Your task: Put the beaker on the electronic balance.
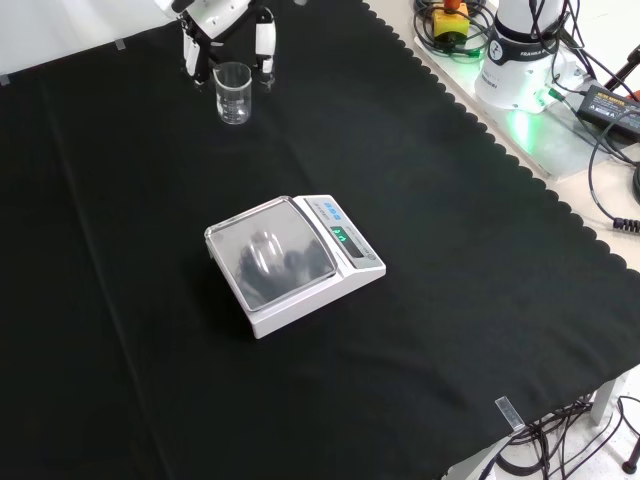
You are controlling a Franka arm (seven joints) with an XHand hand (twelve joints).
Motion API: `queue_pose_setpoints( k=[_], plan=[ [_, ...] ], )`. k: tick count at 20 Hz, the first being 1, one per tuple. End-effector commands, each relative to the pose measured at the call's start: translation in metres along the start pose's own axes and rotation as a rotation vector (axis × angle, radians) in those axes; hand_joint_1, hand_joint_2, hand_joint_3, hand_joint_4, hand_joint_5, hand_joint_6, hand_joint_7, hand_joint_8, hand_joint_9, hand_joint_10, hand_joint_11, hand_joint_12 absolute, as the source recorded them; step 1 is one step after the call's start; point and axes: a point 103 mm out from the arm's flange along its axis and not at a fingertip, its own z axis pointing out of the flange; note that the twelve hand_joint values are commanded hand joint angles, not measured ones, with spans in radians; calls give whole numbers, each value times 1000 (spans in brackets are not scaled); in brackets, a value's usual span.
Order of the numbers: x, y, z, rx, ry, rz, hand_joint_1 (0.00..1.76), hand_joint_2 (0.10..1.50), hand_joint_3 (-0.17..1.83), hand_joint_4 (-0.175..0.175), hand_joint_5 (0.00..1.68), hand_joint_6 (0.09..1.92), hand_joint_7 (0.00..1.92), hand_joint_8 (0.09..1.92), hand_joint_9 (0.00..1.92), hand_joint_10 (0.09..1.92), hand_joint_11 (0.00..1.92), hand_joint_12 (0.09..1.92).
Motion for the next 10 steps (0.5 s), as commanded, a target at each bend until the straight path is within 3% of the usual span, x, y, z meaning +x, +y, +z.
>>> queue_pose_setpoints(
  k=[1,6,10],
  plan=[
    [16,4,5,-11,31,-21,1109,1071,10,-12,1062,885,1081,784,1249,319,1337,738],
    [57,13,2,-19,61,-63,1111,1071,10,-15,1061,886,1082,785,1256,318,1343,737],
    [72,19,4,-33,108,-113,1111,1072,10,-18,1061,887,1082,785,1258,316,1345,734]
  ],
)
